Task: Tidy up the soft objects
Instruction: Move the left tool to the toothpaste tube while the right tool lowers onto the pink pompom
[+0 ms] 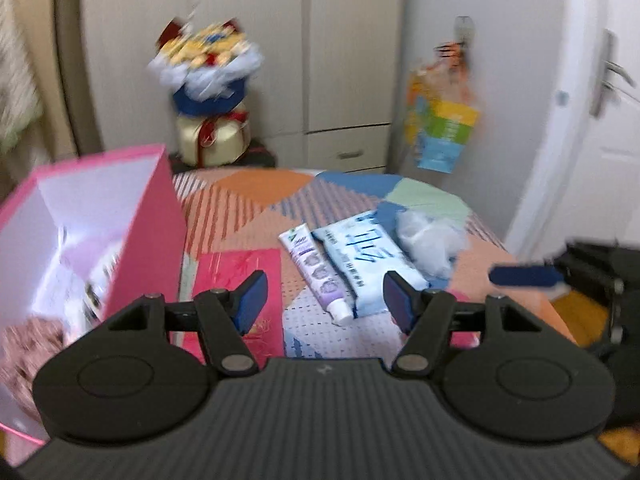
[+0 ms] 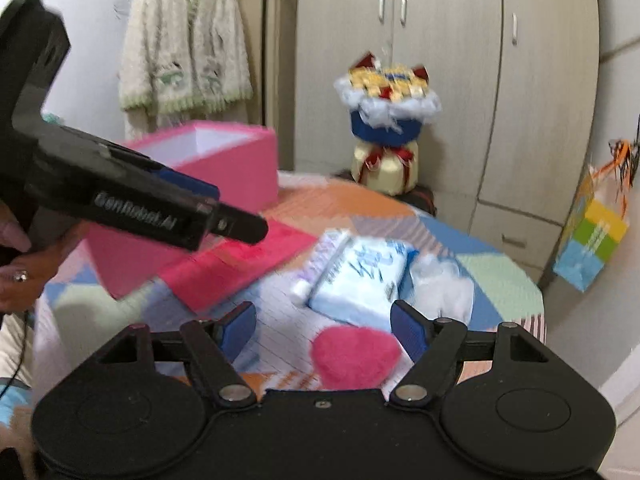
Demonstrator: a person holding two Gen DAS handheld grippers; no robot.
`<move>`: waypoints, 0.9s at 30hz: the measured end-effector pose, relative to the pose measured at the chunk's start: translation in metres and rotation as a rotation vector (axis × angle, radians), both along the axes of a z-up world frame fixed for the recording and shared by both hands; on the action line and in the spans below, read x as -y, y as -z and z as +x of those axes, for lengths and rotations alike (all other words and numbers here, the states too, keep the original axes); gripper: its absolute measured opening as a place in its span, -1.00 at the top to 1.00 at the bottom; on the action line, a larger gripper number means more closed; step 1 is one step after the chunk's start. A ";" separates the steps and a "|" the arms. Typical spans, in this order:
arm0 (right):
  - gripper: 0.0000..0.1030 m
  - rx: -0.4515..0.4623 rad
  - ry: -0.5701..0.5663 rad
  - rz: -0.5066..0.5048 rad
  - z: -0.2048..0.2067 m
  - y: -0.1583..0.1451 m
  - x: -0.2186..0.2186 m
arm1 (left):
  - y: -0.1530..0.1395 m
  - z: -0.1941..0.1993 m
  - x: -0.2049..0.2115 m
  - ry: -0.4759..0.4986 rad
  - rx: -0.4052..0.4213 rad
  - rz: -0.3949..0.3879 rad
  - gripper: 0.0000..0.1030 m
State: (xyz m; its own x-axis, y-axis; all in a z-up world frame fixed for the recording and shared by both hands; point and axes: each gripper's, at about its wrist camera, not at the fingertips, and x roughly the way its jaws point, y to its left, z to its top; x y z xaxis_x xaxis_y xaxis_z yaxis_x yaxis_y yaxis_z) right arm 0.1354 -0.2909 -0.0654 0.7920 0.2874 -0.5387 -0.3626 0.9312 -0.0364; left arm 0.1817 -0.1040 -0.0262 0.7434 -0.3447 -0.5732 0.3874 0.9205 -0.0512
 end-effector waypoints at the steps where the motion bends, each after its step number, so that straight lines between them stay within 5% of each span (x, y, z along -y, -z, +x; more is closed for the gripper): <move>1: -0.51 -0.002 0.003 0.000 0.003 0.005 0.000 | 0.006 0.007 0.002 -0.014 -0.009 -0.014 -0.20; 8: -0.51 0.004 0.046 0.024 0.021 0.030 0.005 | 0.042 0.055 0.013 -0.135 -0.085 -0.051 -0.09; 16: -0.51 -0.017 0.055 0.060 0.028 0.039 0.011 | 0.072 0.078 0.031 -0.127 -0.157 -0.031 0.03; 27: -0.51 -0.106 0.109 0.104 0.034 0.051 0.008 | 0.081 0.069 0.048 -0.145 -0.069 0.080 0.03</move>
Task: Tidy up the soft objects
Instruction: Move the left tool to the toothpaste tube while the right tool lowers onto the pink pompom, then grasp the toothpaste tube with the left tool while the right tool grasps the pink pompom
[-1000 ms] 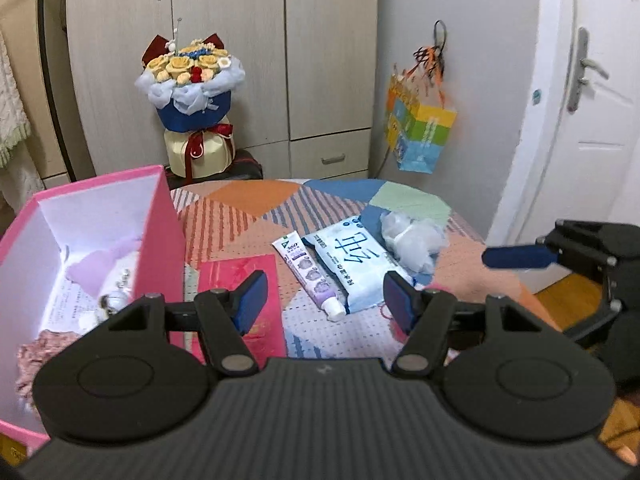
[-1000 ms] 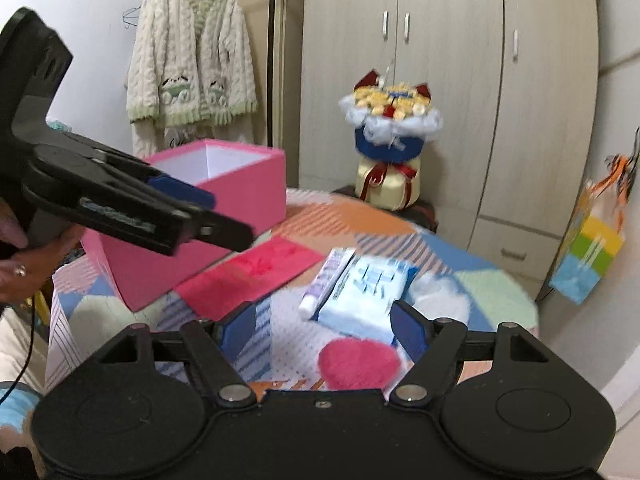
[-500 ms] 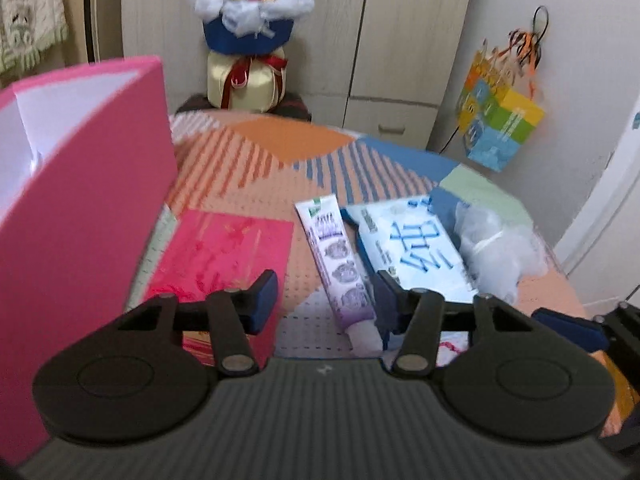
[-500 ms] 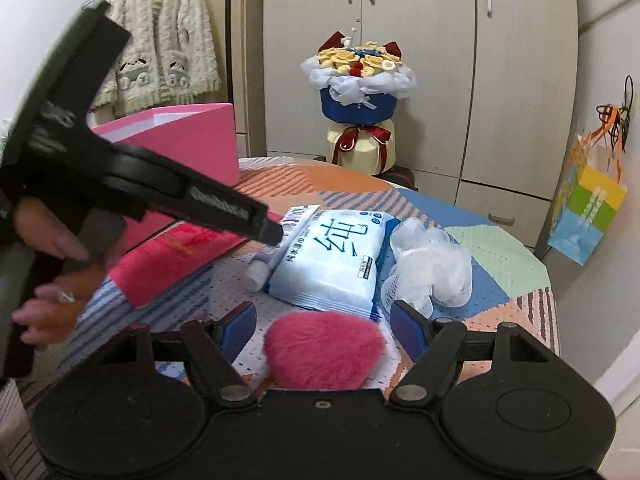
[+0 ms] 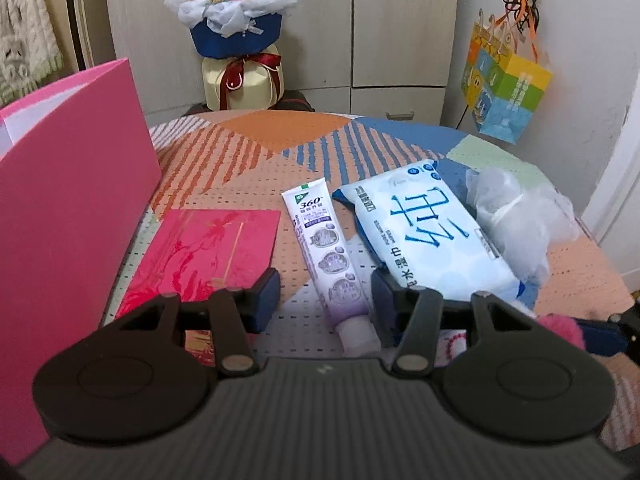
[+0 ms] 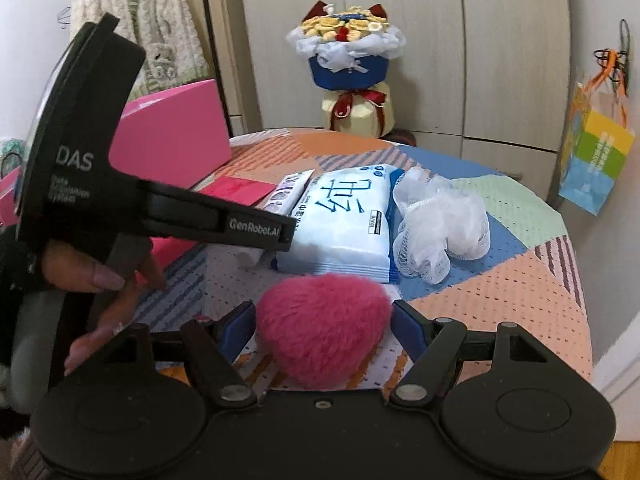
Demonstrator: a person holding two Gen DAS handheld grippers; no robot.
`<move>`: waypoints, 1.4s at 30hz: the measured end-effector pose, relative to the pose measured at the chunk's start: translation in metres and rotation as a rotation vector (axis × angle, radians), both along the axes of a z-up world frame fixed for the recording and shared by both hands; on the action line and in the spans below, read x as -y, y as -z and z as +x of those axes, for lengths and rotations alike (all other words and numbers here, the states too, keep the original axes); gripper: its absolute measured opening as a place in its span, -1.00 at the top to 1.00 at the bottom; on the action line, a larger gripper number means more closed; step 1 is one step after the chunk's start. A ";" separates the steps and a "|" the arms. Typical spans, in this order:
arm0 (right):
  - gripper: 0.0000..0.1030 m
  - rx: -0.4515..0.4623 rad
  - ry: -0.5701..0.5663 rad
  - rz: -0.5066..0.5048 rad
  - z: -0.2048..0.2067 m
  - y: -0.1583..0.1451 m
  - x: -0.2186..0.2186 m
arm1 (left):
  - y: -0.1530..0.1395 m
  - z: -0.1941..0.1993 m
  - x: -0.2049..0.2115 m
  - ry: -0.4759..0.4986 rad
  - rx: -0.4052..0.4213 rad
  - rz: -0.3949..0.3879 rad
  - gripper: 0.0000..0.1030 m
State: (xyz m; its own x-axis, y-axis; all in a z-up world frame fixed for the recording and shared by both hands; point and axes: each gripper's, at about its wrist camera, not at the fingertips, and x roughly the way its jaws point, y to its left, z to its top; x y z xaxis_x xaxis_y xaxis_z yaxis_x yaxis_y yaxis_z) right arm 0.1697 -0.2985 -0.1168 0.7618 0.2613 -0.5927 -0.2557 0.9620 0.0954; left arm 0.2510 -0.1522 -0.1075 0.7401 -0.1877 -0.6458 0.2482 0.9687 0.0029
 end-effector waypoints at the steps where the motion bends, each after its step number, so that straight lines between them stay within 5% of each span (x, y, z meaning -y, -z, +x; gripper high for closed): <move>1: -0.45 0.003 0.021 -0.007 -0.002 0.001 -0.002 | 0.000 -0.001 0.000 -0.003 0.004 -0.002 0.03; 3: -0.22 0.014 0.054 -0.026 -0.006 0.001 -0.006 | 0.001 -0.003 -0.002 0.000 0.013 -0.006 0.08; 6: -0.11 0.031 0.066 -0.027 -0.013 0.000 -0.010 | 0.000 -0.009 -0.003 -0.001 0.035 -0.016 0.55; 20: -0.09 0.046 0.141 0.034 -0.041 -0.004 -0.012 | -0.014 -0.062 -0.030 0.019 0.131 -0.042 0.59; 31: -0.10 0.006 0.163 0.052 -0.037 -0.004 -0.006 | -0.004 -0.066 -0.026 0.110 -0.002 0.030 0.56; 35: -0.10 0.007 0.150 0.023 -0.034 -0.006 -0.006 | -0.006 -0.056 -0.017 0.128 0.003 0.069 0.41; 37: -0.11 -0.001 0.147 0.020 -0.030 -0.005 -0.005 | -0.002 -0.051 -0.012 0.116 0.036 0.093 0.04; 40: -0.10 -0.003 0.136 0.001 -0.026 -0.004 -0.007 | 0.003 -0.048 -0.006 0.109 0.053 0.073 0.07; 42: -0.10 -0.001 0.133 -0.012 -0.026 -0.003 -0.007 | 0.002 -0.049 0.000 0.137 0.066 0.094 0.38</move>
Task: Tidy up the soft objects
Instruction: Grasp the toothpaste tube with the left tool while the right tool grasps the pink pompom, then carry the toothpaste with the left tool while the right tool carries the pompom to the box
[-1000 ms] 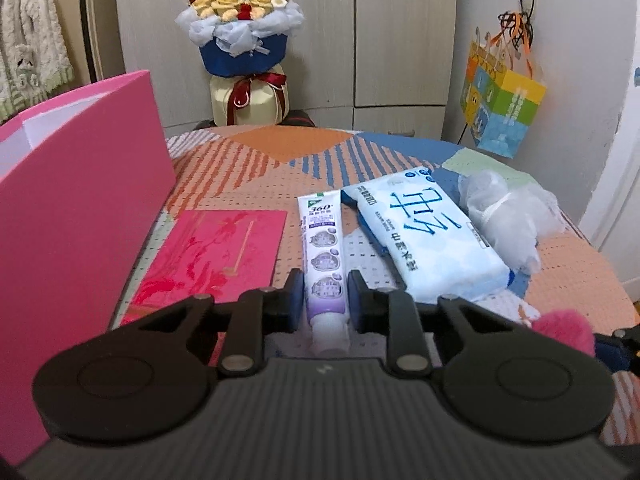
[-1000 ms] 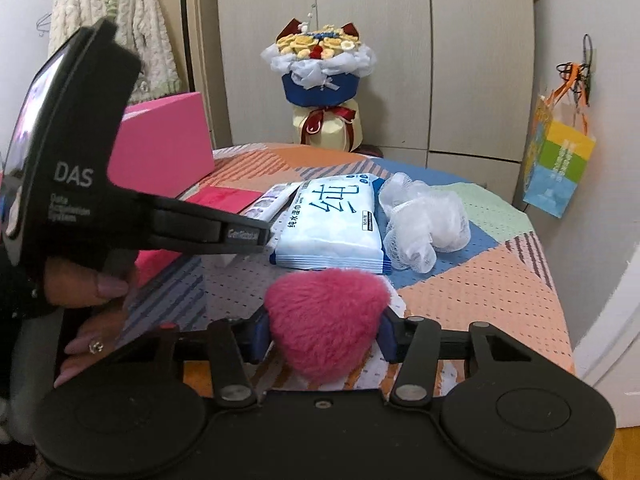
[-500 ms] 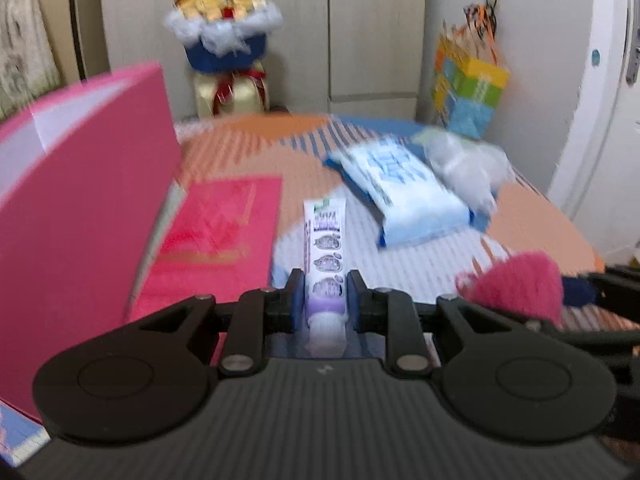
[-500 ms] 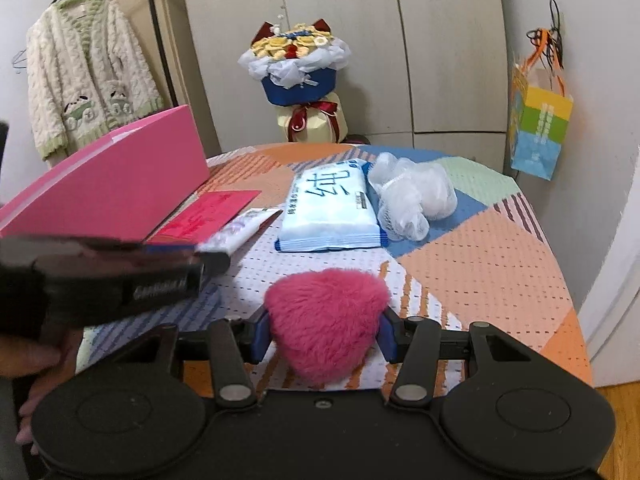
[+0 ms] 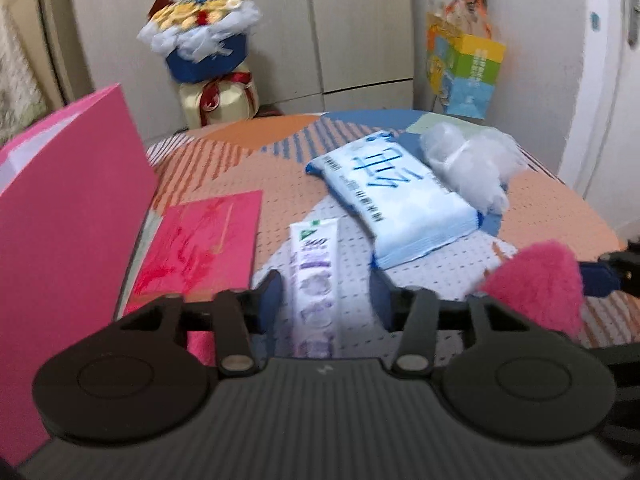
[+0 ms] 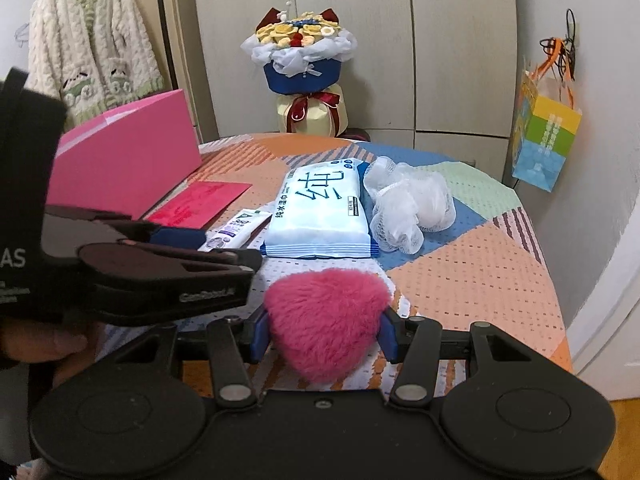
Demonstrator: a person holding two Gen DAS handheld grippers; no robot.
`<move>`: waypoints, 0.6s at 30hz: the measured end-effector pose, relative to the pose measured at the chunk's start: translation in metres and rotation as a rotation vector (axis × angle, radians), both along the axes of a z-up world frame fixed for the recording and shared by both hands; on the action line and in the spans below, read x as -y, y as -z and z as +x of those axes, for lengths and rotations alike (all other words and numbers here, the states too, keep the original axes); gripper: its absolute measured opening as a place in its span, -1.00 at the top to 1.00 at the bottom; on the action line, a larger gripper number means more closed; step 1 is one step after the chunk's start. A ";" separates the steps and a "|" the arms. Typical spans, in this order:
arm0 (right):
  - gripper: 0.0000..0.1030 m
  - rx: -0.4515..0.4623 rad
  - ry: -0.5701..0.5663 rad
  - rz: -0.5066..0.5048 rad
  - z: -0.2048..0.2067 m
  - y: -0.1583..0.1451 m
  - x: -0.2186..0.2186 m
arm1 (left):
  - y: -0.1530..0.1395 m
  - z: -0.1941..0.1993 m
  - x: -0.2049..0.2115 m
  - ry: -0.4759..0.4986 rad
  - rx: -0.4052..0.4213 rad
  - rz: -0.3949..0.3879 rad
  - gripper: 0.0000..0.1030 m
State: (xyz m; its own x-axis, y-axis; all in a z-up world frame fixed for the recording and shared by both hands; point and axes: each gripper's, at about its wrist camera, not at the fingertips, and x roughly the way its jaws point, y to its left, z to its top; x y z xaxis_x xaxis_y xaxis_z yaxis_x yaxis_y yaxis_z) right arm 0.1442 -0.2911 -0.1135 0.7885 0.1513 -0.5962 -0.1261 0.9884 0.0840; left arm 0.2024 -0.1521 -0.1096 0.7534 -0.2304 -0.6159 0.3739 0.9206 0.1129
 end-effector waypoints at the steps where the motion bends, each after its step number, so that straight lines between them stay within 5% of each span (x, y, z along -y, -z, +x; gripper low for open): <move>1: -0.10 0.001 -0.003 -0.001 0.000 0.000 0.000 | -0.001 -0.002 0.002 0.022 -0.005 0.000 0.53; 18: -0.10 -0.021 -0.006 0.023 -0.027 -0.015 -0.003 | -0.025 -0.051 -0.031 0.037 0.074 -0.118 0.56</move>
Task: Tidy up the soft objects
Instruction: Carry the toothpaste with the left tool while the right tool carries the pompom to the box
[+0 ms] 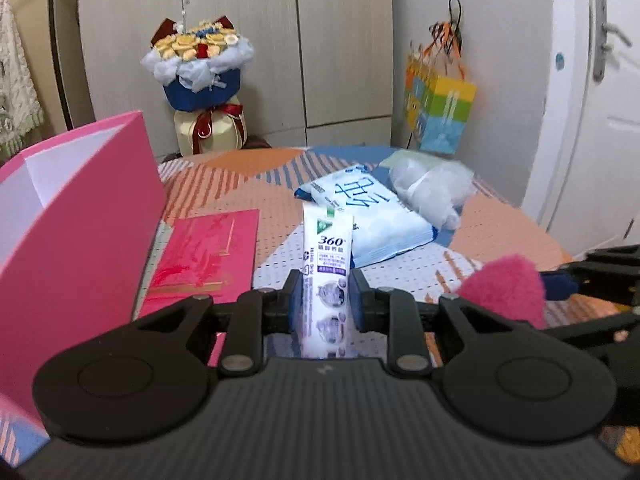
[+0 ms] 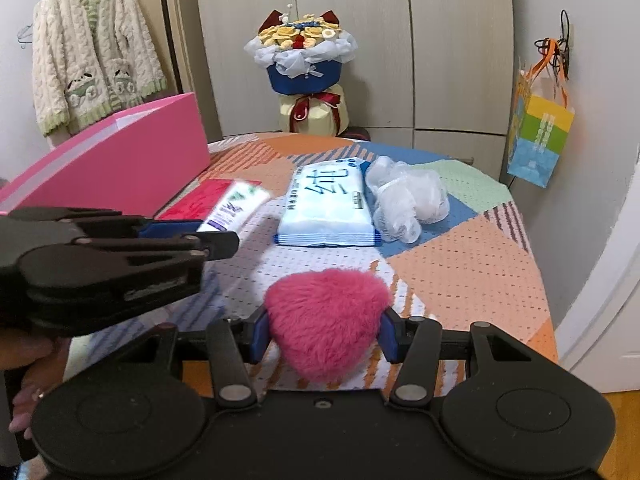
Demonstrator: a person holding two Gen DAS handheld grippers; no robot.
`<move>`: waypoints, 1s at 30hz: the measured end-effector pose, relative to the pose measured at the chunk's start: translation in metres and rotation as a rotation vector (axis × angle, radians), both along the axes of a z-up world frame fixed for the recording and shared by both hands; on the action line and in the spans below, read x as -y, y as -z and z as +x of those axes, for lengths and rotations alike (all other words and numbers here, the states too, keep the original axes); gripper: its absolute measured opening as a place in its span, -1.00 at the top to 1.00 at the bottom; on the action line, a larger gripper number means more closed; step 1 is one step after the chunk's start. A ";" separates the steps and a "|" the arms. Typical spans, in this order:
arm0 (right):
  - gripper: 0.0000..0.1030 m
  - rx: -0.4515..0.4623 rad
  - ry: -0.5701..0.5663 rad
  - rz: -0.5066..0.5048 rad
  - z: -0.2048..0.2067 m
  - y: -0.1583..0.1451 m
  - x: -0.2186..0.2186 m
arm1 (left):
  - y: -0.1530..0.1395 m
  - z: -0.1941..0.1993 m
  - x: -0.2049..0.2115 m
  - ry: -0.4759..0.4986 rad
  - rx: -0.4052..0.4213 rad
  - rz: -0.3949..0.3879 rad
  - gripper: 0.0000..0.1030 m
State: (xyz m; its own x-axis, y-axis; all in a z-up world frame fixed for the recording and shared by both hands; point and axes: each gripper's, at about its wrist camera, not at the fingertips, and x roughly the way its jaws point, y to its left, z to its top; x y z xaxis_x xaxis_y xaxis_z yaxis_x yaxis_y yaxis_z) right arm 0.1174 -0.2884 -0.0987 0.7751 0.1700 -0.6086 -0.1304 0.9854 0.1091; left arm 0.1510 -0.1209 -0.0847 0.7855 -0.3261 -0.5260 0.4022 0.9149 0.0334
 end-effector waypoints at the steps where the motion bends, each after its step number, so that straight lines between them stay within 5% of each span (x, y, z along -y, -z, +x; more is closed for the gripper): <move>1: -0.10 -0.007 -0.002 0.001 -0.001 -0.001 -0.001 | -0.002 -0.004 -0.003 0.003 0.002 -0.005 0.56; 19: -0.11 -0.181 -0.252 0.173 -0.021 -0.028 -0.039 | -0.017 -0.059 -0.103 0.033 -0.171 -0.160 0.58; 27: -0.11 -0.260 -0.437 0.197 -0.024 -0.051 -0.086 | -0.020 -0.075 -0.164 0.027 -0.374 -0.256 0.67; 30: -0.11 -0.248 -0.512 0.232 -0.023 -0.065 -0.103 | -0.029 -0.082 -0.182 0.018 -0.391 -0.261 0.78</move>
